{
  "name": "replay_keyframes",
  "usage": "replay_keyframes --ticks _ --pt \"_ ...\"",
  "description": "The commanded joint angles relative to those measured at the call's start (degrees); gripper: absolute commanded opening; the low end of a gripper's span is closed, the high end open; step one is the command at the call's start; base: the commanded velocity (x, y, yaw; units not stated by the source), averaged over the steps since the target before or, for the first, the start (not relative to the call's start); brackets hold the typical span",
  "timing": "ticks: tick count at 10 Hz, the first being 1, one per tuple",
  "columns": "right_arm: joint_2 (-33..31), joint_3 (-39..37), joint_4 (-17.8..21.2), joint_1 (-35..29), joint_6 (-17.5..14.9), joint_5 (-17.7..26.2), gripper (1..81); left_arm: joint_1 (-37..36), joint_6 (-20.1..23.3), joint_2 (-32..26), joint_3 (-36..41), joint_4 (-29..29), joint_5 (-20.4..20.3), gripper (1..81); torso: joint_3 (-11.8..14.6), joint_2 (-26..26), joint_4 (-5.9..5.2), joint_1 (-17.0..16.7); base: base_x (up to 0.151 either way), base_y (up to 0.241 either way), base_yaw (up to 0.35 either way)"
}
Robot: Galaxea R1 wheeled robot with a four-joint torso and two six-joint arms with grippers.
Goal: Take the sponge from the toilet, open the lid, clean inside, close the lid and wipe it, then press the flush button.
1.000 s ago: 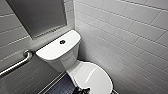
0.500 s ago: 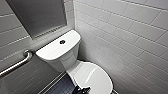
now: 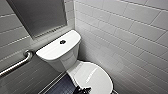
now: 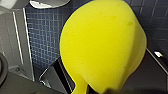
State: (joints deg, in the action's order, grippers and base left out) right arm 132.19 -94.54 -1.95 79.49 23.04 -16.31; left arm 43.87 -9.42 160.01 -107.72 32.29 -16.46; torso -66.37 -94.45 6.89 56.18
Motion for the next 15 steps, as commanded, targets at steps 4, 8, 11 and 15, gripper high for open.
replay_keyframes --ticks 4,8,11,15 --pt "-2.4 1.1 -1.1 -0.8 0.1 3.6 1.0 -3.4 0.1 8.3 -11.0 -1.4 2.8 81.1 0.0 0.0 -0.02 0.0 0.0 0.0 0.0" --pt "-2.1 1.0 -1.1 -1.1 0.1 3.5 1.0 -3.9 0.0 6.0 -5.5 -1.5 2.2 81.1 0.1 0.0 -0.02 0.0 0.0 0.0 0.0" --pt "-1.8 1.3 -1.2 -1.2 -0.1 3.6 1.0 -5.0 -1.7 -0.8 7.5 -1.6 -0.8 81.1 0.1 0.0 -0.02 0.0 0.0 0.0 0.0" --pt "-1.4 1.1 -1.2 -1.3 -0.1 3.6 1.0 -6.1 -7.3 -2.6 9.4 -1.7 -1.2 81.1 0.0 0.0 0.0 0.0 0.0 0.0 0.0"
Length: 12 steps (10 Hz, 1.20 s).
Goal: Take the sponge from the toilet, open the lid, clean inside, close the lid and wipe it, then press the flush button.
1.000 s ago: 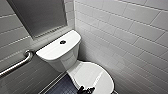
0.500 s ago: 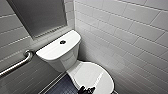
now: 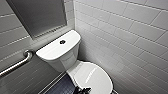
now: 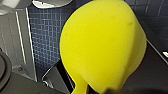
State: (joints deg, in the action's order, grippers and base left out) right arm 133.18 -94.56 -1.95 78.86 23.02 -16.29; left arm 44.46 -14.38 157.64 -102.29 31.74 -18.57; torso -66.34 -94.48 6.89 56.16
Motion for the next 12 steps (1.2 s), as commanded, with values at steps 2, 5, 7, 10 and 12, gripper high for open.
replay_keyframes --ticks 2,5,7,10,12 --pt "-2.1 1.1 -1.2 -0.8 -0.1 3.5 1.0 -6.7 -2.3 0.1 3.5 -1.2 1.1 81.1 0.0 0.0 0.0 0.0 0.0 0.0 0.0" --pt "-2.0 0.9 -1.2 -0.8 -0.1 3.5 1.0 -6.4 -2.3 0.0 2.8 -2.0 1.2 81.1 0.0 0.0 0.0 0.0 0.0 0.0 0.0" --pt "-1.9 0.8 -1.1 -0.9 0.0 3.5 1.0 -6.0 -2.3 -2.9 6.2 -3.1 1.0 81.1 0.0 0.0 0.0 0.0 0.0 0.0 0.0" --pt "-1.3 0.5 -1.2 -0.9 -0.1 3.5 1.0 -4.9 -2.2 -5.1 8.5 -3.4 1.0 81.1 0.0 0.0 0.0 0.0 0.0 0.0 0.0" --pt "-1.3 0.5 -1.2 -1.0 0.0 3.5 1.0 -4.2 -2.2 -3.0 5.3 -3.4 1.3 81.1 0.0 0.0 0.0 0.0 0.0 0.0 0.0"
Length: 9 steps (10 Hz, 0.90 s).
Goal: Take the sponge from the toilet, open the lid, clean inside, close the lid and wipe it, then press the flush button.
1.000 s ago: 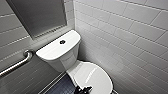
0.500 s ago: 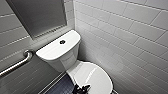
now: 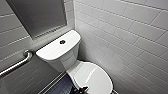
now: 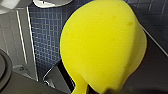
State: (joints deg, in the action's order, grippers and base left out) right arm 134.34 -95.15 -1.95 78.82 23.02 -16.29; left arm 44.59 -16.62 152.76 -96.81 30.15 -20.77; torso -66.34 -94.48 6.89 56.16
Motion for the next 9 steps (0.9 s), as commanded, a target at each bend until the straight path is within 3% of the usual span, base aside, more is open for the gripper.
replay_keyframes --ticks 1,9 --pt "-2.5 1.1 -1.2 -1.0 -0.1 3.5 1.0 -4.3 0.0 2.8 -1.5 -1.8 3.7 81.1 0.0 0.0 0.0 0.0 0.0 0.0 0.0" --pt "-2.5 0.9 -1.1 -0.7 0.0 3.5 1.0 -5.0 0.0 9.6 -10.2 -2.5 4.1 81.1 0.0 0.0 0.0 0.0 0.0 0.0 0.0"
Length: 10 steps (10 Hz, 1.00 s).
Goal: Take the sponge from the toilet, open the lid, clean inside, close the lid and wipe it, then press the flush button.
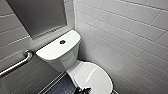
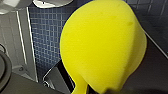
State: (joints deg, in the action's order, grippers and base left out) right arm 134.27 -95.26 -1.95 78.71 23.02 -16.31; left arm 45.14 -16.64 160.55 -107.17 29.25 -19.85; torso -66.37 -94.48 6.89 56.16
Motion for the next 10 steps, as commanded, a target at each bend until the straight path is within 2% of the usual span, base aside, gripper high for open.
replay_keyframes --ticks 1,7,9,10 --pt "-2.5 0.9 -1.1 -0.6 0.0 3.6 1.0 -5.8 0.0 2.5 -0.7 -1.6 3.5 81.1 0.0 0.0 0.0 0.0 0.0 0.0 0.0" --pt "-2.5 0.5 -1.1 -0.5 0.1 3.6 1.0 -8.2 -0.1 7.6 -8.9 -2.7 3.4 81.1 0.0 0.0 0.0 0.0 0.0 0.0 0.0" --pt "-2.3 0.5 -1.1 -0.6 0.1 3.6 1.0 -9.2 -3.0 6.2 -8.2 -2.7 3.2 81.1 0.0 0.0 0.0 0.0 0.0 0.0 0.0" --pt "-2.2 0.4 -1.1 -0.6 0.0 3.6 1.0 -9.7 -4.1 4.5 -5.4 -2.8 2.8 81.1 0.0 0.0 0.0 0.0 0.0 0.0 0.0"
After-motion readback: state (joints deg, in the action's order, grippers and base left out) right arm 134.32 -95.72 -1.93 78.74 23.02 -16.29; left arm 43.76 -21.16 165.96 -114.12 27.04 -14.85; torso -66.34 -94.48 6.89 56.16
